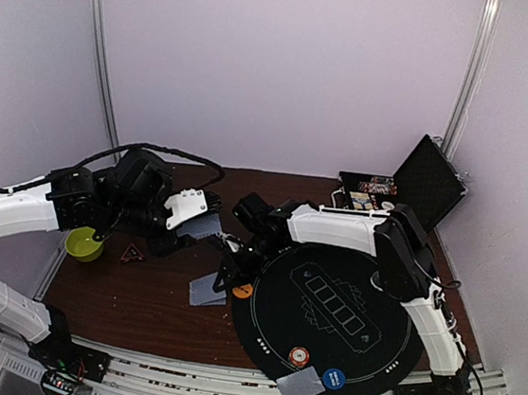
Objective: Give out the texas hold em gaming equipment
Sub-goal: Distribute the poker card in the big blind area.
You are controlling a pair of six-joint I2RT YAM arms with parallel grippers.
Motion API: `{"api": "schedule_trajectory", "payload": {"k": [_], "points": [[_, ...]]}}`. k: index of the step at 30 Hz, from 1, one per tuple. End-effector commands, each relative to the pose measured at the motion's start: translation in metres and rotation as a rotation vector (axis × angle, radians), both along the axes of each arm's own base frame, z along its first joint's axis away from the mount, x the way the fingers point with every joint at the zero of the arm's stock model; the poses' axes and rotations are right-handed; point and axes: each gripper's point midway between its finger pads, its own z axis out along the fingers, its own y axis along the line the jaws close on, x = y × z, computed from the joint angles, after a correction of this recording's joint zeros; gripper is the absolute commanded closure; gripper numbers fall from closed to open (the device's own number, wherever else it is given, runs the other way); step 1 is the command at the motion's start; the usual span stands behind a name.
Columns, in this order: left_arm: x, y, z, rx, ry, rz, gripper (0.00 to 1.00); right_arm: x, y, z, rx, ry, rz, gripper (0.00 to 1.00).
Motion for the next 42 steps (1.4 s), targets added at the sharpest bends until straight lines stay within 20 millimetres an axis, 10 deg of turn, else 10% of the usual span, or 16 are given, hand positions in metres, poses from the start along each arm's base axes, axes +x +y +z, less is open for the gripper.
{"api": "schedule_trajectory", "payload": {"k": [1, 12, 42], "points": [[0.005, -0.004, 0.012, -0.039, -0.041, 0.006, 0.39, 0.005, 0.011, 0.002, 0.032, 0.024, -0.023, 1.00], [0.005, -0.002, 0.013, -0.041, -0.045, 0.009, 0.39, 0.017, 0.000, -0.007, -0.057, -0.011, -0.100, 0.85], [0.003, 0.002, 0.013, -0.047, -0.062, 0.010, 0.39, 0.007, 0.005, 0.064, 0.342, 0.087, -0.599, 1.00]]}}
